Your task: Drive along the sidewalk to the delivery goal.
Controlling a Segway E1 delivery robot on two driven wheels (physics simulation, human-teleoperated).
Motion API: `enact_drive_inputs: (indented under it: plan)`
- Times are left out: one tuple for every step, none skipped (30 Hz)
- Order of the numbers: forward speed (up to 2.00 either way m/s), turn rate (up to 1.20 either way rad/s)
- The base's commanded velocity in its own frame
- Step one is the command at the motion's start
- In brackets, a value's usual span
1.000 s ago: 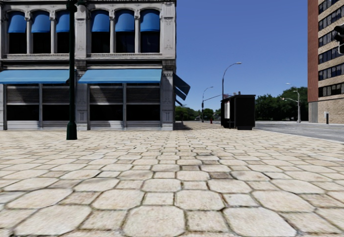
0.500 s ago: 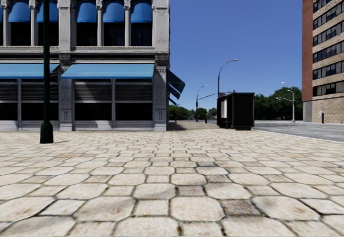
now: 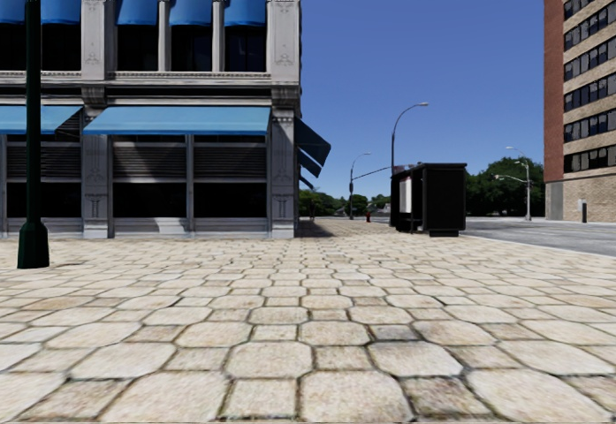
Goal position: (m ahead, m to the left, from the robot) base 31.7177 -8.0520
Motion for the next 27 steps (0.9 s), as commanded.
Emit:
enact_drive_inputs:
  plan:
    - [2.00,-0.17]
    - [2.00,-0.17]
    - [2.00,-0.17]
    - [2.00,-0.17]
    - [2.00,-0.17]
    - [2.00,-0.17]
    - [2.00,-0.17]
    - [2.00,-0.17]
    - [2.00,-0.17]
    - [2.00,-0.17]
    - [2.00,-0.17]
    - [2.00,-0.17]
    - [2.00,-0.17]
    - [2.00,-0.17]
    - [2.00,-0.17]
    - [2.00,-0.17]
    - [2.00,-0.17]
    - [2.00,-0.17]
    - [2.00,-0.17]
    - [2.00,-0.17]
    - [2.00,-0.17]
    - [2.00,-0.17]
    - [2.00,-0.17]
    - [2.00,-0.17]
    - [2.00,-0.17]
    - [2.00,-0.18]
    - [2.00,-0.18]
